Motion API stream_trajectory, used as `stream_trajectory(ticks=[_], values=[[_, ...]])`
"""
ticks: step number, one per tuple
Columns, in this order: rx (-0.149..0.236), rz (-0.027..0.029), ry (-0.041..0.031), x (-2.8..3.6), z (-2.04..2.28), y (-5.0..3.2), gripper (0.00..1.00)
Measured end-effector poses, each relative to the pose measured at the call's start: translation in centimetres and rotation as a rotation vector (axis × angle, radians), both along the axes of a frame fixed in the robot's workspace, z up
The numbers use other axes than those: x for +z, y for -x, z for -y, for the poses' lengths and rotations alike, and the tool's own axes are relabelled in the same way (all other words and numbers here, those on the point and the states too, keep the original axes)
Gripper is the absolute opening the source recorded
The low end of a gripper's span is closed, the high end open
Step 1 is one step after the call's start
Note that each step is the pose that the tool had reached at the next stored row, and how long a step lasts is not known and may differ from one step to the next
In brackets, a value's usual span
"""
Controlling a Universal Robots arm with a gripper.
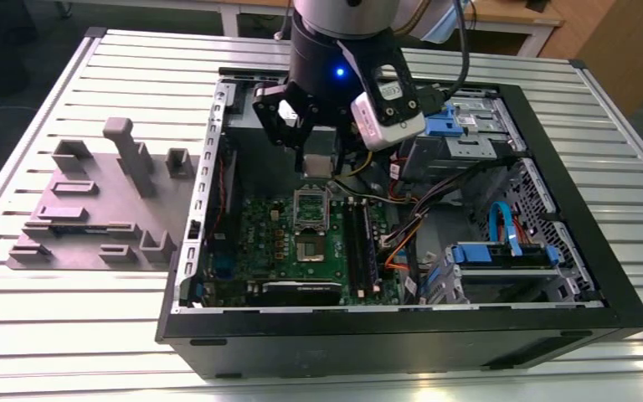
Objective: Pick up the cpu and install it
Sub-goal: 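Place the cpu into insertion slot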
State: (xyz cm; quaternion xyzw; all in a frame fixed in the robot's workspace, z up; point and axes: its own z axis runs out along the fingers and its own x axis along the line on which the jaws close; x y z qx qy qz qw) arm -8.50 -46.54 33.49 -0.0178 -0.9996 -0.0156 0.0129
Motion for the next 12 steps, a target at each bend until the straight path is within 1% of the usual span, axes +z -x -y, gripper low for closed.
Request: stream_trajectory(ticks=[4,6,7,11,12], values=[[0.0,0.0,0.0041,0.0,0.0,0.0,0.47],[0.0,0.0,0.0048,0.0,0.0,0.0,0.47],[0.0,0.0,0.0047,-0.09,-0.01,0.0,0.47],[0.0,-0.0001,0.0049,-0.82,0.0,0.0,0.47],[0.0,-0.0001,0.0047,-1.0,0.07,0.0,0.47]])
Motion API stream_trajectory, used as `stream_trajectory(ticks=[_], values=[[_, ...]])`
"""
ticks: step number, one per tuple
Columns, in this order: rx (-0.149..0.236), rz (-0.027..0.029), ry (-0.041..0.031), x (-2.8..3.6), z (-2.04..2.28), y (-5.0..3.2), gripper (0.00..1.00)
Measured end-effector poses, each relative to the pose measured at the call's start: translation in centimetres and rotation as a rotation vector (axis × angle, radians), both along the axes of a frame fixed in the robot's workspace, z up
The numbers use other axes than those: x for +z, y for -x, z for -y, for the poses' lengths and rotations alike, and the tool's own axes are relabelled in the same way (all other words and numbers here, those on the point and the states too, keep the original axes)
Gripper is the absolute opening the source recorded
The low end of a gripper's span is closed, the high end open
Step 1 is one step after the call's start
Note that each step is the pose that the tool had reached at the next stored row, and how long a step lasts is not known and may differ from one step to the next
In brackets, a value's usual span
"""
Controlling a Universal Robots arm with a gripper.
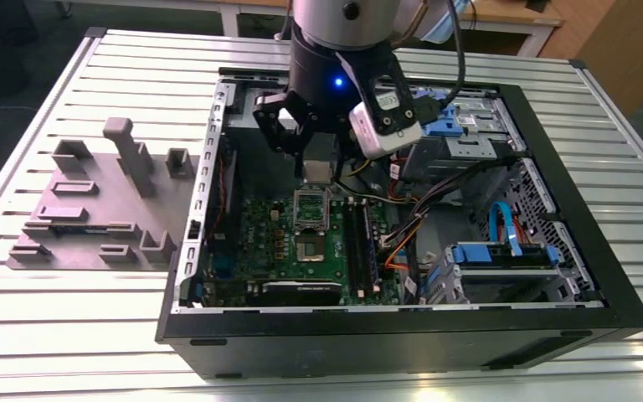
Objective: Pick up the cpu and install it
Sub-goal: 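Place the cpu into insertion slot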
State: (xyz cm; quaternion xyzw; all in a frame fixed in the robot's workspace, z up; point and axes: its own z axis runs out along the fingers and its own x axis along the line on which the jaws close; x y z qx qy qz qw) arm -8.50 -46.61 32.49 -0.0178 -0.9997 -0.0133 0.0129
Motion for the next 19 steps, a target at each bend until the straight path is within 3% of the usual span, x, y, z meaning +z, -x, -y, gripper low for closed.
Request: stream_trajectory(ticks=[8,16,19], values=[[-0.007,0.0002,0.0006,-1.4,0.76,-0.18,0.47],[-0.005,0.0,0.0014,-2.82,0.8,-1.02,0.47],[-0.001,0.0001,0.0013,-3.38,1.01,-1.06,0.47]])
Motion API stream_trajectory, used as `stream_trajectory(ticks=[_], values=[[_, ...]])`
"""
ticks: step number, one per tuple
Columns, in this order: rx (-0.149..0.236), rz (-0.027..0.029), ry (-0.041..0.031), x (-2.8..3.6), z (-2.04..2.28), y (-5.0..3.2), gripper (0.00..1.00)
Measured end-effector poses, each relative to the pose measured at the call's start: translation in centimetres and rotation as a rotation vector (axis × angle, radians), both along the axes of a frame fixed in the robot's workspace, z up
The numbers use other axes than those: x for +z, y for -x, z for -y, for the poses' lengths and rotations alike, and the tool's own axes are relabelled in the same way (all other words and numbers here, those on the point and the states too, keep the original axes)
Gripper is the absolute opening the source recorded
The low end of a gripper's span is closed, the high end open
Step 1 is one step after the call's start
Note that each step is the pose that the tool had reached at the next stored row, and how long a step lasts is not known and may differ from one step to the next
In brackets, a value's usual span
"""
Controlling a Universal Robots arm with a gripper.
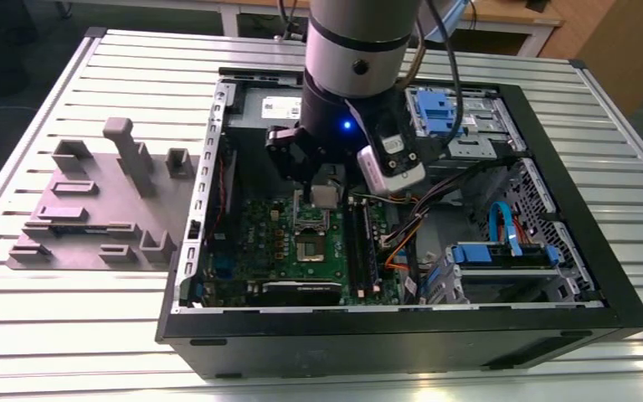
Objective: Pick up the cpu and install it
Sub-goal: 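Place the cpu into insertion slot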
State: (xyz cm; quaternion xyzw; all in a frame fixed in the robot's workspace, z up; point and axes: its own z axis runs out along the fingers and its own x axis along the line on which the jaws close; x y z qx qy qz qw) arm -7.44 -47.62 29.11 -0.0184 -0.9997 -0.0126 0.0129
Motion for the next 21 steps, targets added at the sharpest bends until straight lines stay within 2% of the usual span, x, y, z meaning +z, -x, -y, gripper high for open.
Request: stream_trajectory(ticks=[10,21], values=[[0.026,0.0,0.0,-1.81,0.44,0.0,0.47],[0.029,-0.0001,0.0,-3.82,0.51,-0.01,0.47]])
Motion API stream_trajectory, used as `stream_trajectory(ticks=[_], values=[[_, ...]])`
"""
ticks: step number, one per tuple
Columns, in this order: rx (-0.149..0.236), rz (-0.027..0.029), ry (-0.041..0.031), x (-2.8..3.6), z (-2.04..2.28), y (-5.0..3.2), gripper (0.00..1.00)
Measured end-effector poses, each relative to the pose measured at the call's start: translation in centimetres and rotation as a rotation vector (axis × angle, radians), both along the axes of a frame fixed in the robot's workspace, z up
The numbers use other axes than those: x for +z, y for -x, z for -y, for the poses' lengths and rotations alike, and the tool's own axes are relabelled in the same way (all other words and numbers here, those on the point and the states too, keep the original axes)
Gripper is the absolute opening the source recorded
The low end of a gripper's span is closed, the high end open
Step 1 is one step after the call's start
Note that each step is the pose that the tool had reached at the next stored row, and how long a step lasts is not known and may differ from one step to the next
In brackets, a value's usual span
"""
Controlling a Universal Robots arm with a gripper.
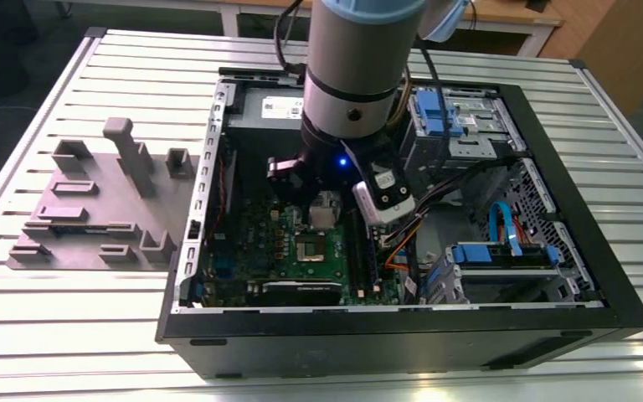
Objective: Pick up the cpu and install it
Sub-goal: 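Place the cpu into insertion slot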
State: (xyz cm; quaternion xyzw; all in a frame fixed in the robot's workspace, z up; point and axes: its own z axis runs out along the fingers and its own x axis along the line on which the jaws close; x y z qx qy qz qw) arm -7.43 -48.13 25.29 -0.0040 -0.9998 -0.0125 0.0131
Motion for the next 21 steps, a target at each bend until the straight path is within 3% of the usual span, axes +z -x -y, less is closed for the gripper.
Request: stream_trajectory(ticks=[10,16,21], values=[[0.0,0.0001,0.0,-1.8,0.02,0.38,0.47],[0.0,-0.0006,0.0,-2.24,0.02,0.43,0.47],[0.001,-0.0014,0.0001,-3.14,0.31,0.51,0.47]])
